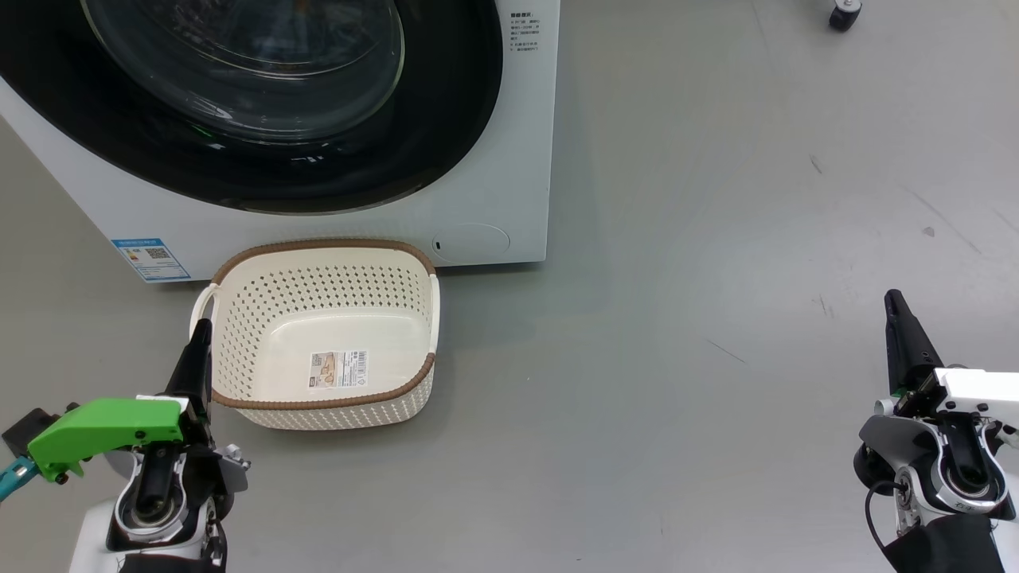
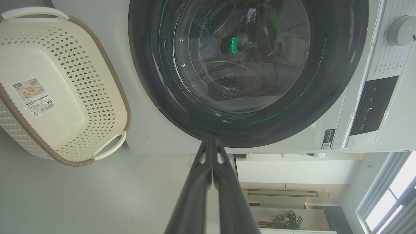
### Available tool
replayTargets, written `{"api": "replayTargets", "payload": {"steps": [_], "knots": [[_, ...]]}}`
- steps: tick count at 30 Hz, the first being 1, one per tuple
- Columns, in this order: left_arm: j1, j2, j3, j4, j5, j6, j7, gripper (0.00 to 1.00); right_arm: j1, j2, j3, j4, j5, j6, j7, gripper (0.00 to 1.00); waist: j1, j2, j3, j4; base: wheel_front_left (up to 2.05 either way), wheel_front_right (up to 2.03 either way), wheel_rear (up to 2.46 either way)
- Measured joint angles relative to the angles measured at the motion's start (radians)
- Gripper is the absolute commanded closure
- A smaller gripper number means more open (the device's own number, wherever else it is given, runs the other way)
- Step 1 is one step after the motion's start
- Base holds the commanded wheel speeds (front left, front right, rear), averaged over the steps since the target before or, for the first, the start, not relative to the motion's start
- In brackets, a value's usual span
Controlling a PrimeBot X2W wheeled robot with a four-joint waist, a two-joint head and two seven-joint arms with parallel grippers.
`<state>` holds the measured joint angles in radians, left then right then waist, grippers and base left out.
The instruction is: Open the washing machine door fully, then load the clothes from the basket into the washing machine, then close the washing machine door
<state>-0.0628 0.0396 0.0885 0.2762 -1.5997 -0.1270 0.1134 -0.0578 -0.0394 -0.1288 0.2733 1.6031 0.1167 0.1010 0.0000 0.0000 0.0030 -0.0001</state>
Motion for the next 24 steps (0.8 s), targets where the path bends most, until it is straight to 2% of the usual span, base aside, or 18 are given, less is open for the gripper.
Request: {"api": "replayTargets", "payload": {"steps": [24], "knots": [[0.0, 0.0, 0.0, 0.0, 0.0, 0.0, 0.0, 1.0, 0.0, 0.0, 0.0, 0.0, 0.0, 0.0, 0.0, 1.0, 0.0, 0.0, 0.0, 0.0, 0.0, 0.0, 0.0]]}}
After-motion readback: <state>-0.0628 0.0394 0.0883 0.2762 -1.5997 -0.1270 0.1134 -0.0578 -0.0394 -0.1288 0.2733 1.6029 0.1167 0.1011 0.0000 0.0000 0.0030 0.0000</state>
